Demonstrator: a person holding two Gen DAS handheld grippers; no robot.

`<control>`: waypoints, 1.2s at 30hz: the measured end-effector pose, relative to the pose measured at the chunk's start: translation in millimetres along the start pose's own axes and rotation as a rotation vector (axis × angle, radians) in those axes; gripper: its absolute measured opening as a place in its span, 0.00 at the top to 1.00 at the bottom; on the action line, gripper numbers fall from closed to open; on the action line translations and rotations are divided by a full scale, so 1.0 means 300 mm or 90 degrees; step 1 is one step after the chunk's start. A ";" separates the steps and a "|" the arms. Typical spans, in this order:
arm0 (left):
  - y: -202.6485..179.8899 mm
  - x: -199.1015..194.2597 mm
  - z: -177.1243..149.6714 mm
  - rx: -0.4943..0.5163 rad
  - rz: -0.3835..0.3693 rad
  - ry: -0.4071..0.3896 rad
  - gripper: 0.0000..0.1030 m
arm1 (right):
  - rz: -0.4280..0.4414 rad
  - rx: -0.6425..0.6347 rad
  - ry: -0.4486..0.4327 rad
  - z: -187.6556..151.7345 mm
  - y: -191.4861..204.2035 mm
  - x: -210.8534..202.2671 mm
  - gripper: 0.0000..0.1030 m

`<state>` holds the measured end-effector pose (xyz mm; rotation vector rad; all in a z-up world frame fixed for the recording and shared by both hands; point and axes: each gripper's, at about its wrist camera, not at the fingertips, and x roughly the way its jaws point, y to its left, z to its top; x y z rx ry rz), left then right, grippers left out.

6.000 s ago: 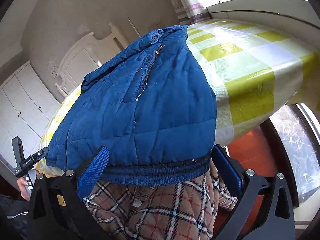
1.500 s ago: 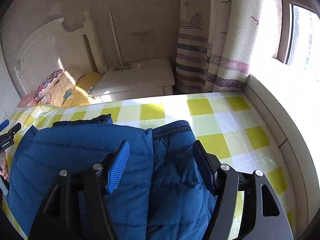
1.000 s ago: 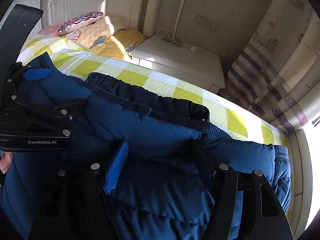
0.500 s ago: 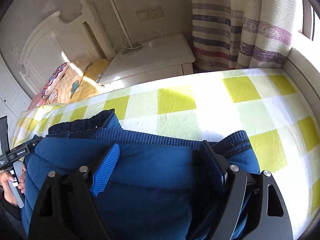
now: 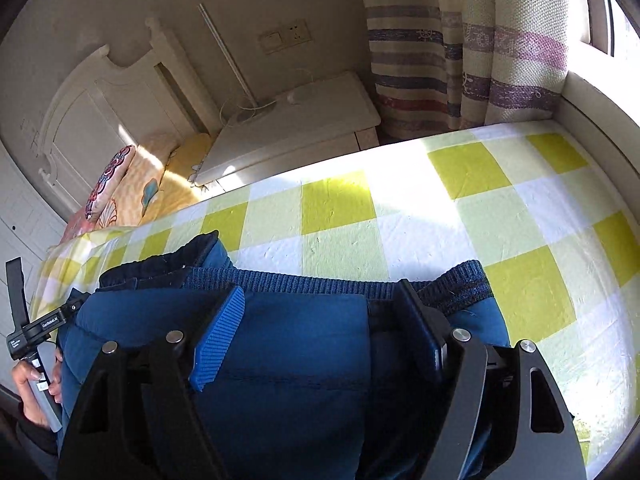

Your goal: Fold large clothes

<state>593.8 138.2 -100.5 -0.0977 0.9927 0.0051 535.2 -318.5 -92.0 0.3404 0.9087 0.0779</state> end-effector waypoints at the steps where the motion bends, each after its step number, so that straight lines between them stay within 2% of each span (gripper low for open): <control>1: 0.002 0.001 0.002 -0.001 0.002 0.000 0.02 | -0.002 -0.002 0.000 0.000 0.001 0.001 0.30; 6: 0.002 0.001 0.005 -0.001 0.012 0.005 0.02 | -0.024 -0.014 0.007 0.001 0.017 0.009 0.30; 8: -0.010 -0.002 0.008 0.008 0.036 0.008 0.02 | -0.050 -0.030 0.015 0.002 0.037 0.016 0.30; 9: -0.021 -0.010 0.011 0.018 0.067 0.007 0.02 | -0.073 -0.047 0.023 0.005 0.056 0.020 0.28; 10: -0.042 -0.030 0.013 0.033 0.104 0.000 0.02 | -0.110 -0.072 0.030 0.010 0.084 0.018 0.19; 11: -0.064 -0.066 0.013 0.051 0.131 -0.015 0.03 | -0.177 -0.097 0.028 0.013 0.122 0.005 0.16; 12: -0.084 -0.116 0.008 0.058 0.133 -0.038 0.03 | -0.228 -0.114 0.016 0.015 0.169 -0.024 0.16; 13: -0.101 -0.177 0.000 0.055 0.101 -0.066 0.03 | -0.212 -0.129 -0.004 0.009 0.216 -0.067 0.16; 15: -0.152 -0.282 -0.031 0.057 0.025 -0.096 0.03 | -0.128 -0.180 -0.030 -0.029 0.339 -0.148 0.16; 16: -0.191 -0.311 -0.053 0.072 0.008 -0.095 0.03 | -0.125 -0.224 -0.032 -0.062 0.405 -0.170 0.16; 18: -0.278 -0.317 -0.113 0.131 0.028 -0.080 0.02 | -0.134 -0.327 -0.011 -0.147 0.518 -0.174 0.16; 20: -0.330 -0.256 -0.186 0.190 0.093 -0.059 0.02 | -0.147 -0.407 0.049 -0.249 0.568 -0.109 0.15; 21: -0.331 -0.210 -0.221 0.200 0.107 -0.039 0.02 | -0.148 -0.405 0.052 -0.279 0.557 -0.084 0.13; 23: -0.297 -0.204 -0.233 0.171 0.077 -0.037 0.02 | -0.101 -0.328 0.063 -0.264 0.486 -0.080 0.11; 24: -0.280 -0.211 -0.232 0.160 0.078 -0.032 0.02 | -0.094 -0.300 0.067 -0.247 0.458 -0.089 0.11; 28: -0.215 -0.288 -0.285 0.192 0.137 -0.083 0.02 | -0.147 -0.249 0.019 -0.224 0.348 -0.189 0.11; 31: -0.153 -0.337 -0.330 0.186 0.171 -0.124 0.02 | -0.180 -0.185 0.005 -0.234 0.191 -0.233 0.11; 32: -0.135 -0.341 -0.343 0.178 0.183 -0.132 0.02 | -0.171 -0.149 0.002 -0.238 0.128 -0.243 0.11; 34: -0.102 -0.336 -0.356 0.146 0.158 -0.135 0.02 | -0.104 -0.059 0.002 -0.247 0.022 -0.251 0.11; 36: -0.092 -0.328 -0.354 0.135 0.150 -0.131 0.02 | -0.079 -0.037 -0.009 -0.257 0.000 -0.250 0.11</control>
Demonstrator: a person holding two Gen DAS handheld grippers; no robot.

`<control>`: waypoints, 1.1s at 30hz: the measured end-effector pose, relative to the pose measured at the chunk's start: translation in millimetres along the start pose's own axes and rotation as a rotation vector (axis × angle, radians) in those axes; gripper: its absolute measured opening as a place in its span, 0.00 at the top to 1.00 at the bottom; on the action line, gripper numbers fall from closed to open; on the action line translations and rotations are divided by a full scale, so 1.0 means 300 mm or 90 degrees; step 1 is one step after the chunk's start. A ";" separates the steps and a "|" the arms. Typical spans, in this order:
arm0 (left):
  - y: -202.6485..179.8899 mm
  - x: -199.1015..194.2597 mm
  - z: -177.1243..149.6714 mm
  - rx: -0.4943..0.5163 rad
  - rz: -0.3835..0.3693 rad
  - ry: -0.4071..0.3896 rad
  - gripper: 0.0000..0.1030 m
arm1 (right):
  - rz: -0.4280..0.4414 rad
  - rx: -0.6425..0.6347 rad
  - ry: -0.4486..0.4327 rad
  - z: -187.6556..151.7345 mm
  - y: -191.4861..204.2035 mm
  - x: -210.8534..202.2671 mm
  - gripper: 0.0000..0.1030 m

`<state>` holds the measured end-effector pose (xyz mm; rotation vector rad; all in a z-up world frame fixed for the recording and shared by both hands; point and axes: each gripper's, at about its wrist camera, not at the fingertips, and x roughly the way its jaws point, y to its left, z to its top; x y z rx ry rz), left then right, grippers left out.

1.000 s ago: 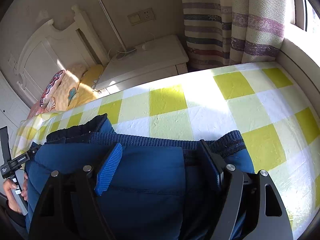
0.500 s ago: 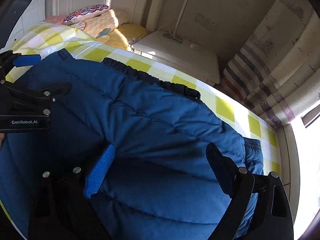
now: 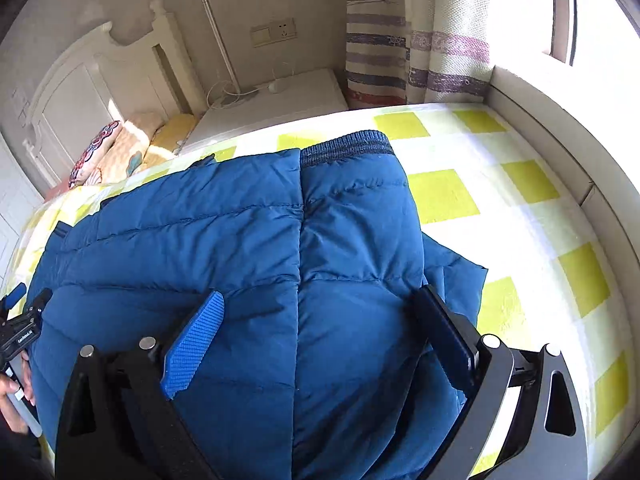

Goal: Fold large clothes
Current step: 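Press and smooth the folded jacket bundle flat with both tools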

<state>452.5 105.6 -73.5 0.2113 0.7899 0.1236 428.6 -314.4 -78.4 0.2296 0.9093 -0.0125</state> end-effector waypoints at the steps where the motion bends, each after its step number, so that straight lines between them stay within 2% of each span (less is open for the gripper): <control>1: 0.001 0.003 0.001 0.002 0.003 0.000 0.02 | -0.005 -0.005 -0.006 -0.005 0.008 0.002 0.10; 6: -0.012 -0.001 -0.006 0.012 0.021 -0.010 0.02 | 0.001 -0.003 -0.005 -0.011 0.006 0.010 0.07; 8: -0.008 0.005 -0.004 0.008 0.015 -0.006 0.02 | -0.061 -0.010 0.006 -0.008 0.044 -0.022 0.07; 9: -0.004 0.008 -0.004 0.005 0.010 -0.003 0.02 | -0.084 -0.009 -0.009 -0.011 0.076 -0.059 0.07; 11: 0.004 0.012 -0.005 -0.001 0.002 0.002 0.02 | -0.019 -0.030 -0.054 -0.026 0.164 -0.134 0.07; 12: 0.003 0.013 -0.005 -0.001 0.002 0.002 0.02 | 0.005 -0.057 -0.061 -0.035 0.225 -0.154 0.07; 16: -0.002 0.012 -0.006 0.004 0.010 -0.001 0.02 | 0.019 -0.237 -0.050 -0.111 0.495 -0.130 0.07; 18: 0.000 0.011 -0.008 0.002 0.007 -0.001 0.02 | -0.021 -0.299 -0.039 -0.150 0.567 -0.086 0.06; 22: 0.001 0.011 -0.007 -0.002 0.004 0.001 0.02 | 0.001 -0.214 -0.015 -0.134 0.479 -0.080 0.05; 26: 0.006 0.013 -0.007 -0.003 0.002 0.000 0.02 | -0.101 -0.144 -0.046 -0.099 0.287 -0.112 0.05; 28: 0.006 0.013 -0.007 -0.004 0.002 0.000 0.02 | -0.128 -0.088 -0.040 -0.098 0.154 -0.101 0.05; 29: 0.006 0.013 -0.007 -0.004 0.001 0.000 0.02 | -0.118 -0.061 -0.039 -0.106 0.091 -0.089 0.05; 31: 0.006 0.015 -0.006 -0.006 -0.003 0.001 0.02 | -0.017 0.015 -0.035 -0.124 -0.010 -0.062 0.04; 32: 0.007 0.016 -0.004 -0.007 -0.005 0.003 0.02 | 0.001 0.032 -0.035 -0.129 -0.027 -0.058 0.04; 33: 0.009 0.019 -0.002 -0.008 -0.007 0.006 0.02 | -0.003 0.030 -0.037 -0.130 -0.023 -0.059 0.04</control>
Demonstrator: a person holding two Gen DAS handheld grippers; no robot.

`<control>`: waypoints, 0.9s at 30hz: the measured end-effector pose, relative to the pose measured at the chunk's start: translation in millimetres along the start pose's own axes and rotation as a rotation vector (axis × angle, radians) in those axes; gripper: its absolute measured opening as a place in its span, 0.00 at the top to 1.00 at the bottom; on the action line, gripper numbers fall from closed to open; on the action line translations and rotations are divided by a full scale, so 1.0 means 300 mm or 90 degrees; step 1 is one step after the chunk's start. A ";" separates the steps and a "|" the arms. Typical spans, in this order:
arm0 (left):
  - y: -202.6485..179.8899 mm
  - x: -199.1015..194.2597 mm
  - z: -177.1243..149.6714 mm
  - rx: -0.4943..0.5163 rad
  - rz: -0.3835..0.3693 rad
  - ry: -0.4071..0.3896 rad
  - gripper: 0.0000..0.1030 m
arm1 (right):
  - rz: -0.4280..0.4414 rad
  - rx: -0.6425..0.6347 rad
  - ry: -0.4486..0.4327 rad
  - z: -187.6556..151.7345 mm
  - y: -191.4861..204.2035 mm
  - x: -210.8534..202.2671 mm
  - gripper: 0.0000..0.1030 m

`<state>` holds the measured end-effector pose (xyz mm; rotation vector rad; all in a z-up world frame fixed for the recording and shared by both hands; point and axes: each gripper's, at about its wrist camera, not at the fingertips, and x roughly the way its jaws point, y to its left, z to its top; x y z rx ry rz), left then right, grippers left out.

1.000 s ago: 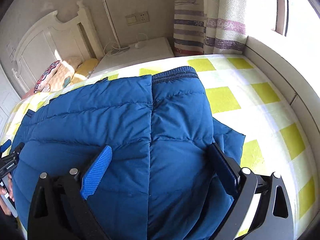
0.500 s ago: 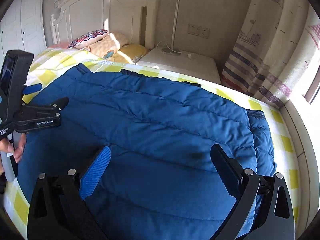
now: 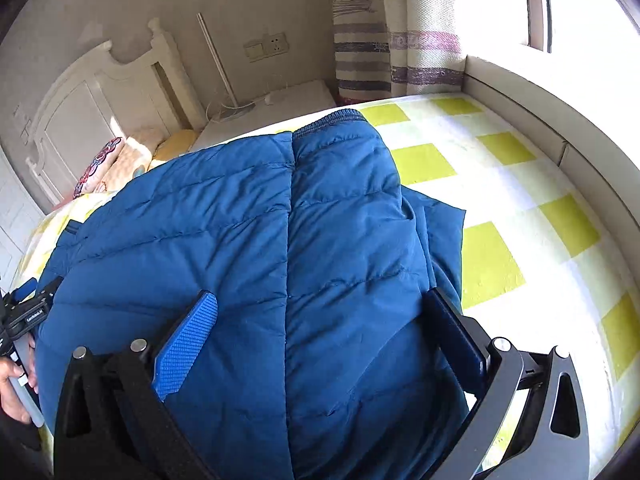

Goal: Fold large clothes
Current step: 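Press and smooth the folded jacket bundle flat with both tools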

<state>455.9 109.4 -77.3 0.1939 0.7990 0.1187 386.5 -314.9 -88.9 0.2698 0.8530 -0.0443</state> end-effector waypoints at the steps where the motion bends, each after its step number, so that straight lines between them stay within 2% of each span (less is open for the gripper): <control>1: 0.002 0.001 0.002 -0.002 -0.004 0.005 0.02 | -0.013 -0.011 -0.001 -0.001 0.013 -0.001 0.05; 5: 0.019 -0.020 0.019 -0.023 -0.006 0.038 0.03 | -0.074 -0.035 -0.006 0.006 0.072 -0.055 0.05; 6: 0.018 -0.053 0.020 -0.037 -0.012 0.036 0.03 | -0.059 -0.047 -0.024 0.001 0.102 -0.098 0.05; 9: -0.048 -0.205 0.010 -0.038 -0.084 -0.018 0.03 | -0.004 -0.140 -0.070 -0.037 0.252 -0.209 0.05; 11: -0.127 -0.268 -0.016 -0.009 -0.104 -0.036 0.03 | 0.012 -0.241 -0.064 -0.086 0.377 -0.226 0.05; 13: -0.224 -0.266 -0.069 0.032 -0.138 -0.010 0.02 | 0.013 -0.308 -0.039 -0.152 0.460 -0.192 0.05; 14: -0.266 -0.252 -0.105 0.054 -0.134 -0.006 0.02 | 0.003 -0.321 -0.020 -0.185 0.479 -0.154 0.05; 15: -0.284 -0.248 -0.137 0.063 -0.105 -0.031 0.02 | -0.008 -0.312 -0.022 -0.210 0.475 -0.125 0.04; 16: -0.287 -0.245 -0.165 0.062 -0.101 -0.051 0.02 | 0.006 -0.294 -0.037 -0.228 0.459 -0.114 0.04; 19: -0.247 -0.232 -0.172 0.043 -0.140 -0.024 0.02 | 0.010 -0.294 -0.036 -0.241 0.435 -0.123 0.05; 21: -0.204 -0.247 -0.172 0.040 -0.129 -0.017 0.02 | -0.002 -0.287 -0.026 -0.224 0.416 -0.149 0.05; 25: -0.009 -0.247 -0.224 -0.041 -0.067 -0.021 0.02 | -0.035 -0.191 -0.045 -0.206 0.234 -0.195 0.05; 26: 0.051 -0.229 -0.242 -0.066 -0.063 -0.015 0.02 | -0.023 -0.163 -0.040 -0.213 0.178 -0.187 0.05; 27: 0.097 -0.211 -0.261 -0.091 -0.085 -0.011 0.02 | 0.007 -0.133 -0.033 -0.220 0.127 -0.177 0.05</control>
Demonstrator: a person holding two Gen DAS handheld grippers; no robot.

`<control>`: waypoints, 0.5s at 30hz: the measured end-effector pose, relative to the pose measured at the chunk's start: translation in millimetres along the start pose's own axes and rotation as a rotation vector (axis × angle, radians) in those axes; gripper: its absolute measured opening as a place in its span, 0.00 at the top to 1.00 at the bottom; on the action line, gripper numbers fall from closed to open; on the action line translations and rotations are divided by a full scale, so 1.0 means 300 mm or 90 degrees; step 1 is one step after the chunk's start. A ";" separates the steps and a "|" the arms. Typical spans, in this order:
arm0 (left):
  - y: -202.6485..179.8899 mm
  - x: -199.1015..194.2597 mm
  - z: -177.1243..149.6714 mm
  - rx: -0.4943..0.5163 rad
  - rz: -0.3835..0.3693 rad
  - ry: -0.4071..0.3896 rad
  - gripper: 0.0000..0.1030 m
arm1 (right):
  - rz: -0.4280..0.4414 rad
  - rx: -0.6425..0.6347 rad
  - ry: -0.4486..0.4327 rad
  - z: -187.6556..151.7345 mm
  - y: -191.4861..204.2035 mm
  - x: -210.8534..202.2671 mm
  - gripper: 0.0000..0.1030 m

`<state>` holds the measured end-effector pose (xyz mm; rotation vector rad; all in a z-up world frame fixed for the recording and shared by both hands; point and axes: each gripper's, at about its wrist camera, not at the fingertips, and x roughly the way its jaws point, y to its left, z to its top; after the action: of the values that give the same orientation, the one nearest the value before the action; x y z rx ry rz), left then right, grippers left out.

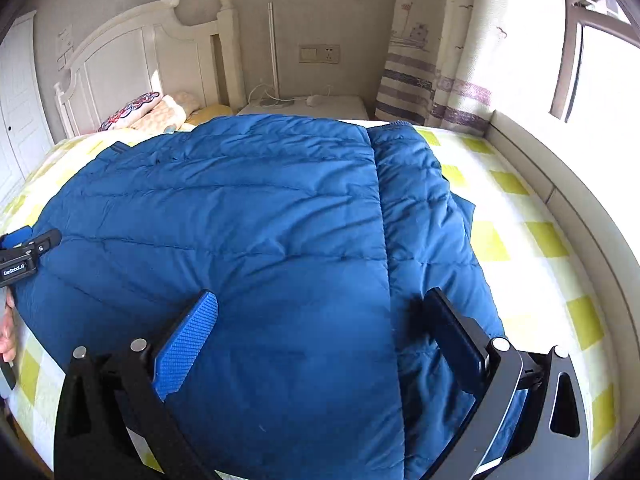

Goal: Fold large clothes
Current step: 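Press and smooth the folded jacket bundle flat with both tools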

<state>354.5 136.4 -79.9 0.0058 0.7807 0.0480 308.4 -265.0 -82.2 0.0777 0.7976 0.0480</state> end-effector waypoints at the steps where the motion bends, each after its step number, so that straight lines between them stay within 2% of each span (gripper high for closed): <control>1: 0.038 0.009 -0.004 -0.018 -0.024 0.009 0.02 | 0.020 0.019 0.001 -0.012 -0.027 0.005 0.05; 3: 0.046 0.010 -0.002 -0.010 -0.015 0.012 0.02 | 0.011 0.012 0.000 -0.016 -0.022 0.008 0.05; 7: -0.003 -0.021 0.005 -0.022 0.051 0.017 0.02 | -0.046 0.035 0.007 0.007 0.017 -0.018 0.05; 8: -0.030 -0.046 0.003 -0.017 0.048 0.011 0.03 | -0.050 0.029 -0.010 0.006 0.042 -0.045 0.05; 12: -0.194 -0.163 -0.040 0.051 -0.038 -0.047 0.03 | 0.012 -0.082 -0.042 -0.022 0.232 -0.108 0.05; 14: -0.295 -0.154 -0.067 0.105 -0.044 -0.047 0.02 | 0.025 -0.156 -0.033 -0.056 0.336 -0.089 0.05; 15: -0.323 -0.127 -0.083 0.121 -0.029 -0.037 0.02 | 0.008 -0.181 -0.033 -0.074 0.367 -0.067 0.05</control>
<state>314.0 37.7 -73.0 0.1694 0.7243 -0.0698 276.9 -155.6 -73.7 -0.1838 0.7323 0.1697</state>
